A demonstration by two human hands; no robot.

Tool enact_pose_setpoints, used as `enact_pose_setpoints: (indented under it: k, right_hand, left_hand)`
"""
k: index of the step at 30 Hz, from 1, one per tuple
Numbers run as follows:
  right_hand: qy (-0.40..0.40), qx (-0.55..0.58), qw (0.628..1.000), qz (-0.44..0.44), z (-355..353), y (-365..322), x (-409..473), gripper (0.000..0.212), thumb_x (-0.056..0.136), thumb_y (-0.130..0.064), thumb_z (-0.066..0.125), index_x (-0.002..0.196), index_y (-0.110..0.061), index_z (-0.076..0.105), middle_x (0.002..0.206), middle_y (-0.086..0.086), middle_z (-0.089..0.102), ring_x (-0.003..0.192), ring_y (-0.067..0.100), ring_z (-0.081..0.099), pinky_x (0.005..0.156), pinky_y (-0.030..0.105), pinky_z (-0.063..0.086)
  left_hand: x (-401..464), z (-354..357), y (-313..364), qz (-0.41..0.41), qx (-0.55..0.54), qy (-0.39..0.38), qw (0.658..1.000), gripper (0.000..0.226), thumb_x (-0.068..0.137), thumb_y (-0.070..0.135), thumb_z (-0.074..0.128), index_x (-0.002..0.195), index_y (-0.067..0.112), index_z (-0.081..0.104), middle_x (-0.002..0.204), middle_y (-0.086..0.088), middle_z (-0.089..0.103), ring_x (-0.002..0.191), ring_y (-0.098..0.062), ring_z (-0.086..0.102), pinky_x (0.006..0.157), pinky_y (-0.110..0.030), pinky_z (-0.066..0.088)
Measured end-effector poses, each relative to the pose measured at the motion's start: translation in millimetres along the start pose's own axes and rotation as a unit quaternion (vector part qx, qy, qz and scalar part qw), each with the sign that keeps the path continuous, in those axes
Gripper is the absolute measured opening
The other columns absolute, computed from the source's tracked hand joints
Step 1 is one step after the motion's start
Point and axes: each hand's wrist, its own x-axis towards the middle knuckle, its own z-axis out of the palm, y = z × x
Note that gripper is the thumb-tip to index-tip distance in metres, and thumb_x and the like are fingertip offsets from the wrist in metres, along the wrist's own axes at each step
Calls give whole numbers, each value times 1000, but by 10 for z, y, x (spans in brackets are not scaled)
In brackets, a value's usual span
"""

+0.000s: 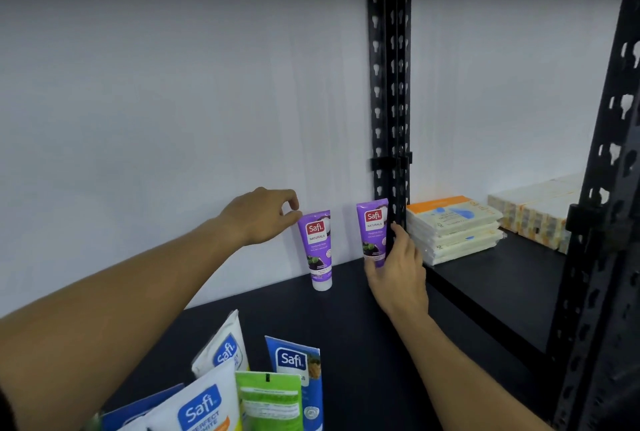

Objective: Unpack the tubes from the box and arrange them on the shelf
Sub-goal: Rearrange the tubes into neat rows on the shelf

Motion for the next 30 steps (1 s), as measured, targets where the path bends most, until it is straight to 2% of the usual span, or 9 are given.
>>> enact_pose_setpoints:
  k: [3,6,11,15,19,22,23,27,30]
  right_hand:
    - [-40,-46,998,-4,-101,-9,-157,76,89,-34,66,150,-19,22,146,10,41,135,28,39,102,48,45]
    - [-133,-69,988,22,-247,6,-288,80,90,-33,63,153,-20,15,144,10,45,131,30,44,104,47,44]
    - [-244,-185,952,-27,-525,-69,-540,53,97,-42,56,141,-16,43,142,7,52,130,22,49,108,33,38]
    - [-342,-143,928,-13,-819,-365,-663,51,94,-43,62,136,-17,52,137,4,56,124,19,54,101,28,43]
    - [-332,-23,943,-25,-1154,-845,-750,40,91,-41,67,124,-20,62,121,1,67,108,13,62,93,27,48]
    - [-312,27,947,-71,-1455,-1238,-848,30,93,-40,64,119,-24,65,111,-4,69,99,5,63,79,19,46]
    - [-307,44,947,-79,-1557,-1349,-881,27,94,-41,63,116,-27,65,108,-6,69,97,3,63,79,18,46]
    - [-311,96,942,-83,-1870,-1633,-999,19,93,-42,63,109,-33,66,97,-7,73,95,10,69,90,34,53]
    - [-314,86,941,-92,-1979,-1774,-1051,17,92,-34,67,109,-32,67,94,-8,73,91,11,68,87,34,54]
  left_hand:
    - [-246,-109,-54,-12,19,-25,999,36,100,51,42,122,26,56,118,-1,66,93,-14,59,81,-27,47]
    - [-560,-270,-138,-30,-4,-46,998,37,100,53,40,120,28,59,118,0,65,99,-17,60,88,-32,49]
    - [-1178,-495,-364,-54,-40,-63,996,37,99,54,42,117,29,62,116,1,65,102,-17,59,94,-36,49]
    - [-1610,-622,-467,-61,-61,-75,993,37,99,52,42,119,27,62,122,-1,64,103,-17,60,93,-34,48]
    - [-1949,-768,-422,-47,-115,-55,991,32,100,47,45,117,26,63,120,1,62,106,-15,58,91,-29,45]
    - [-2154,-847,-325,-21,-152,-31,988,23,99,42,50,111,28,65,109,9,61,101,-12,60,86,-25,44]
    - [-2207,-865,-296,-11,-165,-22,986,19,98,40,52,108,30,66,107,9,63,99,-10,61,85,-24,45]
    - [-2389,-919,-170,7,-189,-8,982,15,96,36,59,108,32,66,102,6,64,91,-7,61,80,-25,47]
    - [-2468,-924,-66,3,-178,-8,984,18,95,37,59,109,29,67,106,3,67,91,-11,63,80,-28,49]
